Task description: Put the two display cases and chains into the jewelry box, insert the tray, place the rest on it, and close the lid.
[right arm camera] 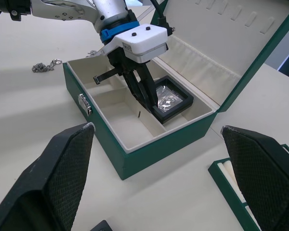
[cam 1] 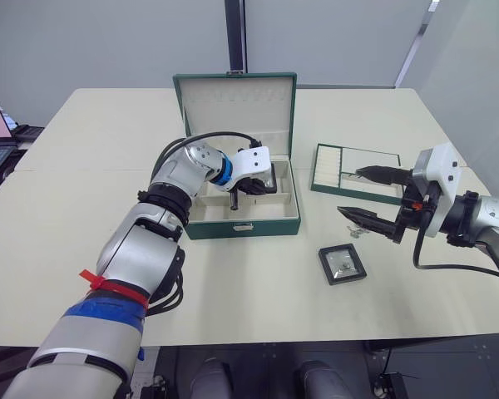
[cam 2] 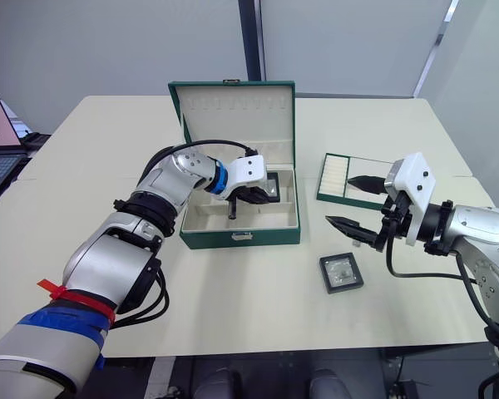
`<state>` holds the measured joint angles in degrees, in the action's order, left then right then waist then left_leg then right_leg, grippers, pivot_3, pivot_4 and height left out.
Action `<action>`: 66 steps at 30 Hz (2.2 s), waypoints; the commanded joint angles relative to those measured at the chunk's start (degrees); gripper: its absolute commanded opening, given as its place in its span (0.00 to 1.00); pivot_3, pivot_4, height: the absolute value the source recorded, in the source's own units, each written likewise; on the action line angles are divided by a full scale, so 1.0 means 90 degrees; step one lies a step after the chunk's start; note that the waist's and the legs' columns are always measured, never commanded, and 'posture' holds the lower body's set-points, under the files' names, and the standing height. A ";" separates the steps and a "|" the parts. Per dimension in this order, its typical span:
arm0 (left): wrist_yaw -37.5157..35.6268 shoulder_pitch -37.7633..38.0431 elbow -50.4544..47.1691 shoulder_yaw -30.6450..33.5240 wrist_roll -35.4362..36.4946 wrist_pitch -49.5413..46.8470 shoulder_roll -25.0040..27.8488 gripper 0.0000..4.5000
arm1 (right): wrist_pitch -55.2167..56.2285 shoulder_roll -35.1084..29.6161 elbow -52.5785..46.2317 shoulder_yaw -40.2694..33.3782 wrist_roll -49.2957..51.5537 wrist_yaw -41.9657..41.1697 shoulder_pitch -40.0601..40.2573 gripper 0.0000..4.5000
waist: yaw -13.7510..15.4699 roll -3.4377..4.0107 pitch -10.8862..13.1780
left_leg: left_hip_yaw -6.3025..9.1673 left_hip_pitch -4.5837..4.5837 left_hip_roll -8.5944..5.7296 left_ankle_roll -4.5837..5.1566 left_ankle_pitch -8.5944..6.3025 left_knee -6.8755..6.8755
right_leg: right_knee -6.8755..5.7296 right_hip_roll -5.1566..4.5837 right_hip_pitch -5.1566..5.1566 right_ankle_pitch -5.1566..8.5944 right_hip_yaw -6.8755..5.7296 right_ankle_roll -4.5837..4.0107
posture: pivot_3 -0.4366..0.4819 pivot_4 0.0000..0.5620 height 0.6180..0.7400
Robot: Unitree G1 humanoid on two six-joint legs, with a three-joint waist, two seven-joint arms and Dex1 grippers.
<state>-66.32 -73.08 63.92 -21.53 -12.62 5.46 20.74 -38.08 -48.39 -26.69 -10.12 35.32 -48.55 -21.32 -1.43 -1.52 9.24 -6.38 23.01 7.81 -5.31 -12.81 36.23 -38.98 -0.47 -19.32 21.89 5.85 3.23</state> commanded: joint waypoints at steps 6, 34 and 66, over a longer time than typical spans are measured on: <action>-0.0147 -0.0254 -0.0089 0.0276 0.0068 0.0057 -0.0035 0.55 | 0.0019 -0.0121 -0.0219 -0.0225 0.0115 0.0008 -0.0054 1.00 | 0.0000 0.0000 0.0000 | 0.0000 0.0000 0.0000 0.0000 0.0000 0.0000 | 0.0000 0.0000 0.0000 0.0000 0.0000 0.0000 | 0.48 0.27 1.00; 0.0305 0.5604 -0.8925 0.5950 0.3844 -0.6508 0.3335 1.00 | 0.1462 -0.0831 0.2664 -0.1404 -0.0410 -0.1745 0.1392 1.00 | -0.0029 0.0004 -0.0004 | 0.0034 -0.0016 0.0000 0.0001 -0.0001 0.0009 | -0.0006 0.0001 0.0037 0.0000 0.0000 0.0001 | 0.48 0.27 1.00; 0.3618 0.9006 -0.8024 0.7610 0.3532 -0.3955 0.2083 1.00 | 0.2814 -0.0059 0.4837 -0.1134 -0.0941 -0.1430 0.0482 1.00 | -0.0045 0.0001 -0.0007 | 0.0020 -0.0026 -0.0002 -0.0001 -0.0002 -0.0013 | 0.0003 -0.0004 0.0043 -0.0001 0.0008 0.0001 | 0.48 0.27 1.00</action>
<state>-34.33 7.46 -5.40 47.32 18.05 -30.12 39.72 -11.77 -47.79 20.44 -19.46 24.74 -60.10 -15.25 -1.84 -1.51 9.17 -6.21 22.77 7.79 -5.32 -12.83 36.10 -38.95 -0.51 -18.94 21.88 5.92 3.24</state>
